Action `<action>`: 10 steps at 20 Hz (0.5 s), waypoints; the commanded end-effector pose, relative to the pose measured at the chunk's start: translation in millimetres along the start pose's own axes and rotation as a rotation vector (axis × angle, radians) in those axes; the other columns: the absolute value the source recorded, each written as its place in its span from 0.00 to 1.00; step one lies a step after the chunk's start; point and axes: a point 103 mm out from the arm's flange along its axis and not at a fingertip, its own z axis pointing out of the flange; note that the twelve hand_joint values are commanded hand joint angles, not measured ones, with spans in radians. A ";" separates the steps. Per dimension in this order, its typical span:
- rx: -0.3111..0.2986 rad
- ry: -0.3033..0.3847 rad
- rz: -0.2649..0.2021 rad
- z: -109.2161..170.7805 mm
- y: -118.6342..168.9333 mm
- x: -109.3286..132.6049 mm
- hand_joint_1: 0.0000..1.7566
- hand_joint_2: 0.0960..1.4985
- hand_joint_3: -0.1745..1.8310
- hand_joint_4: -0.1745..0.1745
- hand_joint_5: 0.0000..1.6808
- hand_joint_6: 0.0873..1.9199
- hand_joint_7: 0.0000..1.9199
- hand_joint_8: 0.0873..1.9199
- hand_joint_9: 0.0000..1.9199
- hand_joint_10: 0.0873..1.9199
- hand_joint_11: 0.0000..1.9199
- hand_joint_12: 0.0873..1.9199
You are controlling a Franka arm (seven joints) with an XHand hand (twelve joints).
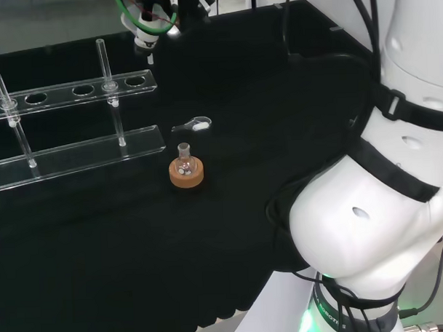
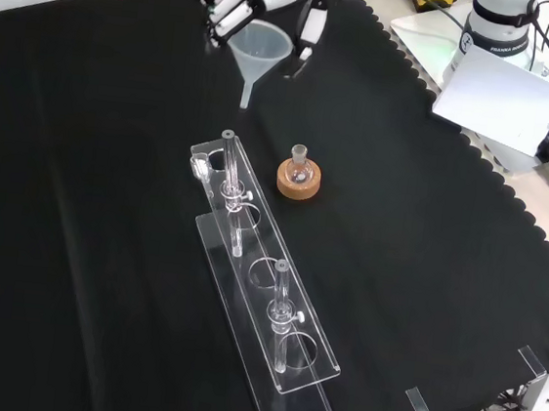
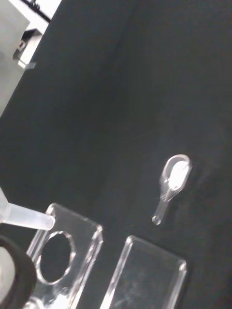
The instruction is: Place the funnel on the round-bottom flask.
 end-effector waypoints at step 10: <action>0.051 -0.042 0.060 35.4 -65.1 -11.1 0.42 0.44 0.30 0.51 0.32 0.35 0.32 0.36 0.47 0.25 0.23 0.69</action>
